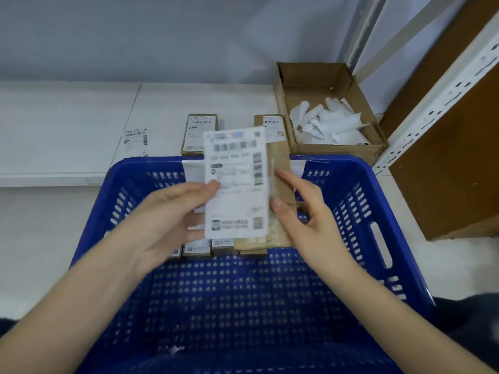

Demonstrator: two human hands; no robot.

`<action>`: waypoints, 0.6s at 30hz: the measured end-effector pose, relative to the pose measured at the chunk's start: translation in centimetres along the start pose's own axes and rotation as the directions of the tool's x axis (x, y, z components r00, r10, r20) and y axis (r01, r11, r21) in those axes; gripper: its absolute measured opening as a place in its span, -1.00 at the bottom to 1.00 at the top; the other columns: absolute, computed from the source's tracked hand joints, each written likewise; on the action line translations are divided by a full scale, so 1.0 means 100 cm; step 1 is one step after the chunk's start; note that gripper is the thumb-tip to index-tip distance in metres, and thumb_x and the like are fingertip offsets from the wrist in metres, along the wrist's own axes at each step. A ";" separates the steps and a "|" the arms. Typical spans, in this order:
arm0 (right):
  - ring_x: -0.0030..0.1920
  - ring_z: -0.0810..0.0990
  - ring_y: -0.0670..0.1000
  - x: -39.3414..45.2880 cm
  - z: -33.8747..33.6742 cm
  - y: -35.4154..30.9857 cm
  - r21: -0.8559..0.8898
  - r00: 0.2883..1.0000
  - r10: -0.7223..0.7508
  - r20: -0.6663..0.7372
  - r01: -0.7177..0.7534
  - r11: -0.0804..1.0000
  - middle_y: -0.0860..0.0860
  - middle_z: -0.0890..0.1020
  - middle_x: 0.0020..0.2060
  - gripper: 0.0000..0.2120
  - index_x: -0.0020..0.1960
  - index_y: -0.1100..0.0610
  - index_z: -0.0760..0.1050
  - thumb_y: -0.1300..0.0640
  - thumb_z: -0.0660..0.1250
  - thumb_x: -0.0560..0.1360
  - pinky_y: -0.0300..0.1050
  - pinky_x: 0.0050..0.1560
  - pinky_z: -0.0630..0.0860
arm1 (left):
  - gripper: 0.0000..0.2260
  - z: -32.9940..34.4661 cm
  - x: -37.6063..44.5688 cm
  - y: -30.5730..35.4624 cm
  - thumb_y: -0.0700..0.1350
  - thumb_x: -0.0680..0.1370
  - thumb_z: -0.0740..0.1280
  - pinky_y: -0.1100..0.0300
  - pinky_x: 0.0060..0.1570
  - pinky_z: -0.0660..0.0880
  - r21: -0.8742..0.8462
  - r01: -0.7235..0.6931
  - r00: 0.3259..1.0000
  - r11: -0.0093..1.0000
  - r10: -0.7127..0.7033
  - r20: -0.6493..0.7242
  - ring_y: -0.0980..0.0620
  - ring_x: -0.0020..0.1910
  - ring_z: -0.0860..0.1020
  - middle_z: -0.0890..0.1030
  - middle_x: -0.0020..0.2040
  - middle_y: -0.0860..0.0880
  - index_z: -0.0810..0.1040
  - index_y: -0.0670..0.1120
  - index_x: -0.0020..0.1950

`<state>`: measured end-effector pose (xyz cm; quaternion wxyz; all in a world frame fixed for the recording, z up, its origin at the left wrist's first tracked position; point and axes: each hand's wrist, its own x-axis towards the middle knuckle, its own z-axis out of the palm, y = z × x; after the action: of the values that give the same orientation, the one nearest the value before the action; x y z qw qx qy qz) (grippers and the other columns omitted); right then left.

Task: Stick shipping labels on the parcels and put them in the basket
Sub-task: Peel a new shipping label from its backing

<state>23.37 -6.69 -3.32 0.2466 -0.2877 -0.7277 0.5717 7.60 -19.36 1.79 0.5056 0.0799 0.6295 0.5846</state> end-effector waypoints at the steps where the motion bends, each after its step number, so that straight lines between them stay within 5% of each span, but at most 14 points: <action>1: 0.19 0.43 -0.24 -0.003 0.004 0.002 -0.016 1.000 -0.013 -0.020 0.013 1.000 -0.16 0.39 0.18 -0.60 0.19 -0.34 0.36 0.11 0.32 0.53 -0.32 0.24 0.39 | -0.66 0.003 0.003 -0.004 -0.07 0.37 0.40 0.02 -0.09 0.64 -0.006 0.018 1.000 1.000 -0.018 0.015 -0.10 -0.02 0.67 0.69 0.03 -0.14 0.62 -0.23 0.07; 4: 0.18 0.42 -0.29 -0.008 0.012 0.009 -0.013 0.999 0.009 -0.039 -0.009 1.000 -0.23 0.38 0.18 -0.61 0.14 -0.34 0.36 0.15 0.32 0.55 -0.36 0.22 0.37 | -0.69 0.007 0.011 -0.008 -0.05 0.36 0.42 0.04 -0.05 0.62 0.029 0.016 1.000 0.999 -0.017 0.024 -0.07 0.01 0.66 0.70 0.01 -0.08 0.65 -0.19 0.03; 7: 0.25 0.46 -0.13 -0.005 0.012 0.013 0.053 0.997 0.079 -0.008 -0.078 0.996 -0.15 0.48 0.21 -0.83 0.14 -0.24 0.47 -0.06 0.20 0.59 -0.04 0.32 0.40 | -0.72 0.005 0.013 -0.012 -0.05 0.35 0.42 0.16 -0.15 0.61 0.059 0.010 1.000 0.998 -0.010 0.003 -0.01 -0.02 0.66 0.70 -0.02 -0.06 0.66 -0.18 -0.03; 9: 0.27 0.48 -0.05 -0.002 0.012 0.013 0.089 0.993 0.118 0.022 -0.120 0.989 -0.09 0.56 0.19 -0.70 0.15 -0.13 0.53 -0.17 0.12 0.55 0.06 0.33 0.39 | -0.74 0.004 0.013 -0.014 -0.06 0.34 0.43 0.23 -0.23 0.61 0.051 0.007 1.000 0.999 -0.006 -0.018 0.03 -0.06 0.67 0.71 -0.04 -0.06 0.66 -0.18 -0.07; 12: 0.23 0.52 -0.09 -0.001 0.011 0.010 0.135 0.987 0.145 0.065 -0.152 0.979 -0.08 0.58 0.18 -0.66 0.10 0.07 0.55 -0.11 0.15 0.55 -0.02 0.28 0.44 | -0.80 0.003 0.014 -0.016 -0.09 0.36 0.43 0.28 -0.28 0.58 0.055 -0.003 0.999 0.998 0.005 -0.044 0.07 -0.09 0.67 0.71 -0.07 -0.05 0.66 -0.18 -0.10; 18: -0.02 0.63 -0.23 -0.002 0.009 0.004 0.249 0.989 0.138 0.060 -0.149 0.957 -0.02 0.54 0.22 -0.91 -0.11 0.32 0.47 0.32 0.23 0.55 -0.36 -0.18 0.54 | -0.83 0.004 0.016 -0.019 -0.15 0.45 0.42 0.22 -0.14 0.63 0.071 -0.009 0.997 0.997 0.014 -0.071 0.03 -0.07 0.68 0.71 -0.09 -0.07 0.67 -0.22 -0.05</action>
<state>22.98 -7.34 -3.92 0.2236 -0.2939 -0.6313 0.6820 8.10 -18.54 -0.55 0.4762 0.0803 0.6669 0.5675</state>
